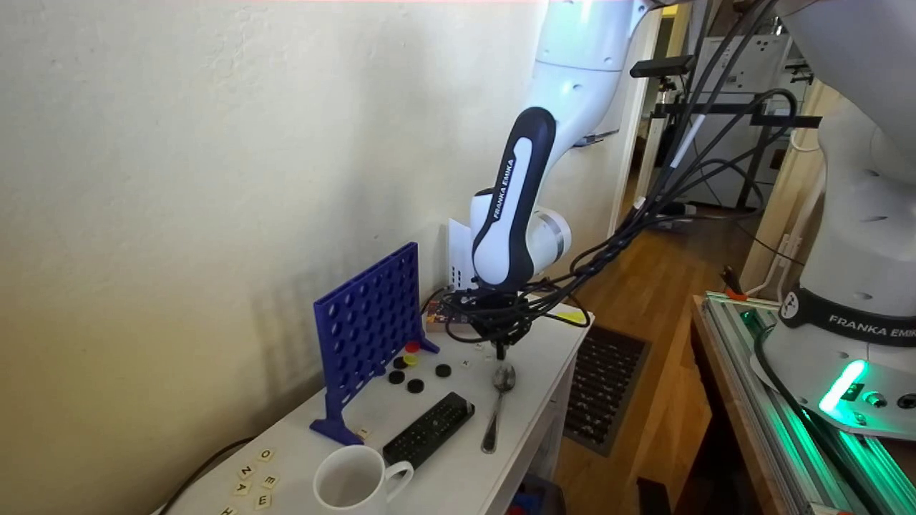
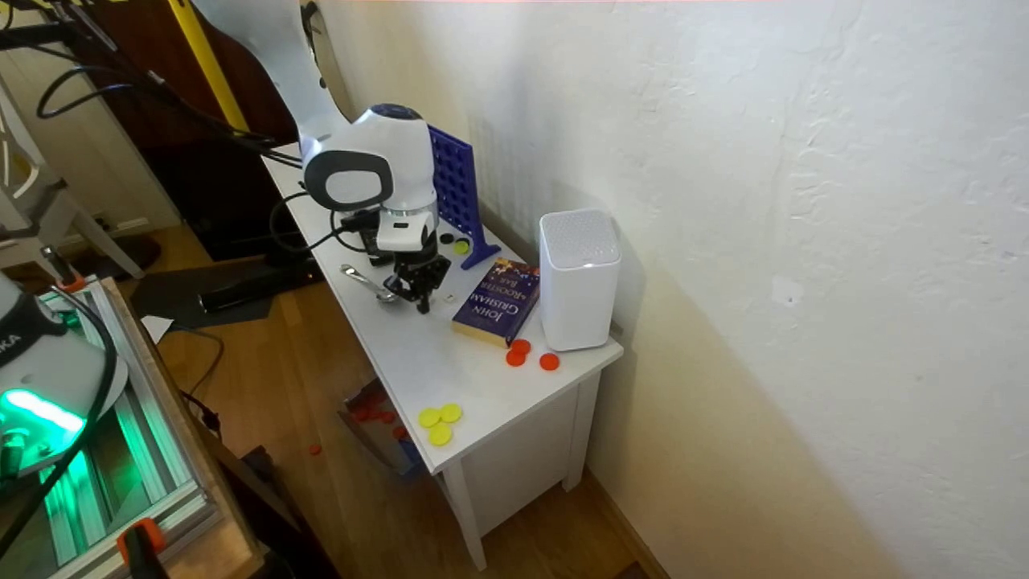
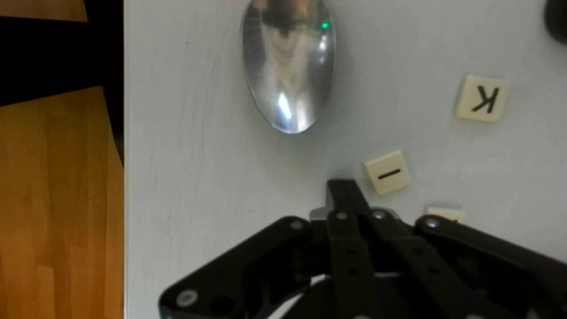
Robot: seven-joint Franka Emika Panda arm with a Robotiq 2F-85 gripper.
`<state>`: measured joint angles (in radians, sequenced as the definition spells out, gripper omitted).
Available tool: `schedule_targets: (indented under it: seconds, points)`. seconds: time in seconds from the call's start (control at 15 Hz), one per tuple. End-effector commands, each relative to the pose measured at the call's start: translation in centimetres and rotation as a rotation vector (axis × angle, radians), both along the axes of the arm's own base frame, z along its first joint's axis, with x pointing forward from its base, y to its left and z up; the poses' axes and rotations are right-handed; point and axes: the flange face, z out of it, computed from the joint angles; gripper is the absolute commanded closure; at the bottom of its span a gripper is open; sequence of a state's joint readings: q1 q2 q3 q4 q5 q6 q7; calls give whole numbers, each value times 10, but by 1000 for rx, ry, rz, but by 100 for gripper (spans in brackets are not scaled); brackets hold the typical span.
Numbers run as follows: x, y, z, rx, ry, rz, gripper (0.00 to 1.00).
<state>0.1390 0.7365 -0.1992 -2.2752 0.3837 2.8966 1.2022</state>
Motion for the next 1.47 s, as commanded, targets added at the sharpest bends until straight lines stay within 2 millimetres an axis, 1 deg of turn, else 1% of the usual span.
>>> schedule_targets:
  seconds: [0.0, 0.4, 0.6, 1.4]
  points:
    - [-5, 13, 7, 33, 15, 24, 100]
    - [-2, 23, 7, 36, -2, 23, 100]
    - [0, 23, 6, 31, -14, 18, 100]
    - [18, 22, 9, 28, -100, -3, 100]
